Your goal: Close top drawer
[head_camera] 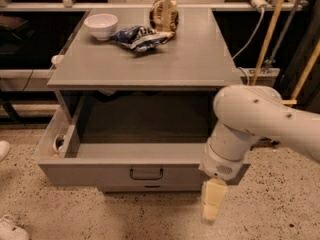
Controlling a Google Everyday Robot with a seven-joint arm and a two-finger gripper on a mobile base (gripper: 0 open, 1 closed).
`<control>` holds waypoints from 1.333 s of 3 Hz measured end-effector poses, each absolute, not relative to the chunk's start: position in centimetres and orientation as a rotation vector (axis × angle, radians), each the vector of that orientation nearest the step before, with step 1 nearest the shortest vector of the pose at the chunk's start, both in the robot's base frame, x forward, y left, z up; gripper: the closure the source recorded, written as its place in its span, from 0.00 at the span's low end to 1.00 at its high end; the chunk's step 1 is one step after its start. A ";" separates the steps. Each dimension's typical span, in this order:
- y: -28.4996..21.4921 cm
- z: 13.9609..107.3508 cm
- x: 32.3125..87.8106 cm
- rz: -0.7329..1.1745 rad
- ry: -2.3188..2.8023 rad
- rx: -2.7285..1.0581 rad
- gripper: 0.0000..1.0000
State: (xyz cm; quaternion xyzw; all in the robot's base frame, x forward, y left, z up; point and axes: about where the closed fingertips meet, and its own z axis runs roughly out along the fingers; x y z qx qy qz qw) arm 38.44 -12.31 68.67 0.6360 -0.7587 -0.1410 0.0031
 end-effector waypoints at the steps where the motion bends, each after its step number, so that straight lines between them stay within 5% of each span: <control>1: -11.9 68.7 43.6 -0.476 -2.349 1.949 0.00; 4: -13.2 68.2 55.5 -0.588 -2.402 1.809 0.00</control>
Offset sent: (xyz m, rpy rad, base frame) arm 0.1832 -0.0154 -0.0203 0.0143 0.2291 -0.0985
